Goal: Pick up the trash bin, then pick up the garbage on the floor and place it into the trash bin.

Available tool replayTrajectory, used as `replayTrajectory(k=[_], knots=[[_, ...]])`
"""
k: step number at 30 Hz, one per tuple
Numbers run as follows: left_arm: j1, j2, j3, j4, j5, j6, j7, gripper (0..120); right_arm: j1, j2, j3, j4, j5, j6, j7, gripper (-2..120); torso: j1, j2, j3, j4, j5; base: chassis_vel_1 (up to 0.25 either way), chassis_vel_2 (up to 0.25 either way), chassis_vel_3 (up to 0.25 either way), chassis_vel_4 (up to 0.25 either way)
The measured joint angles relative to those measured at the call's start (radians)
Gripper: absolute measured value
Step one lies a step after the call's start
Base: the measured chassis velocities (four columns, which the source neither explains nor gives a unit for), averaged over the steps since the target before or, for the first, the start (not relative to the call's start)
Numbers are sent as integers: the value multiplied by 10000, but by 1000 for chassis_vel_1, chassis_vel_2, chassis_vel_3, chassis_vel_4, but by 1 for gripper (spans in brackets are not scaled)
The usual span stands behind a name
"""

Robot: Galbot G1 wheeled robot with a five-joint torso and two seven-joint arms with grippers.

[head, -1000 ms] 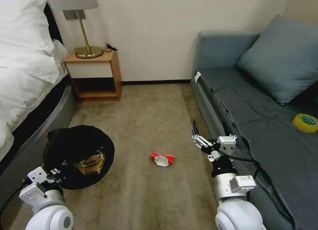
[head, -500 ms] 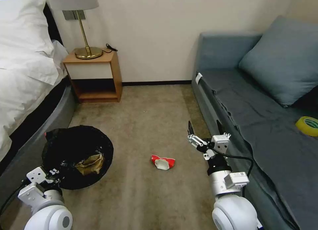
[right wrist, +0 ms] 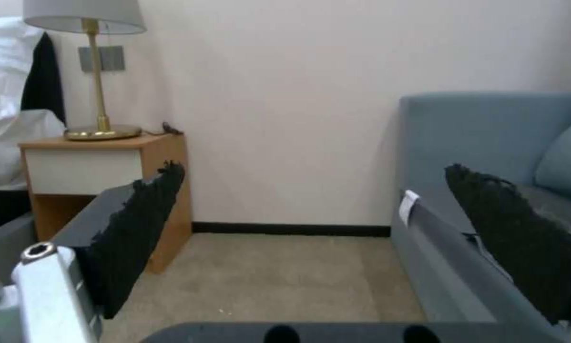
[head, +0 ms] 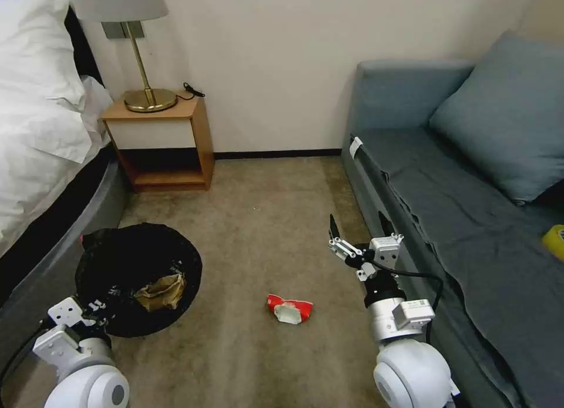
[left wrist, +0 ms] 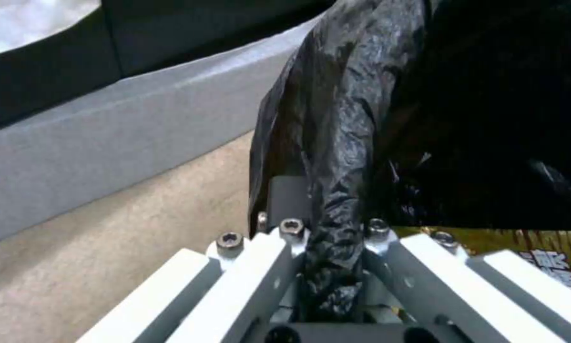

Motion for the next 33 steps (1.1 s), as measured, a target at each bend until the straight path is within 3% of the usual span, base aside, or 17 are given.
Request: replayTrajectory(k=[6, 10, 11, 15, 16, 20, 23, 33], knots=[[15, 2, 0, -19, 2, -4, 1, 1, 854, -511, -344, -570, 517, -162, -200, 100, 1, -2, 0, 0, 1, -75, 72, 58, -69], [18, 0, 33, -23, 71, -5, 0, 1, 2734, -2189, -1375, -1728, 1828, -1152, -575, 100, 0, -2, 0, 3, -1, 0, 0, 0, 0], [18, 0, 33, -23, 71, -5, 0, 1, 2734, -2189, -1375, -1728, 1828, -1152, -575, 100, 0, -2, 0, 3, -1, 0, 0, 0, 0], [-18, -47, 98, 120, 192, -9, 0, 1, 4239, -3255, -2296, -2500, 3717, -3089, -1633, 100, 0, -2, 0, 0, 0, 0, 0, 0, 0], [-18, -47, 98, 120, 192, -9, 0, 1, 4239, -3255, -2296, -2500, 3717, -3089, -1633, 100, 0, -2, 0, 0, 0, 0, 0, 0, 0], [-68, -109, 233, 297, 361, -34, 1, 1, 5728, -3556, -3430, -3397, 4526, -5232, -2668, 100, 0, -2, 0, 0, 1, 0, 0, 0, 0], [-108, -133, 308, 328, 458, -28, 0, 1, 6686, -3544, -4269, -4092, 4494, -5818, -3224, 100, 0, -2, 1, 3, 0, 0, 0, 0, 0], [-129, -120, 419, 432, 668, 51, -4, 1, 8566, -3232, -7042, -6802, 4101, -6011, -4626, 100, 0, -2, 0, 2, 0, 0, 0, 0, 0]])
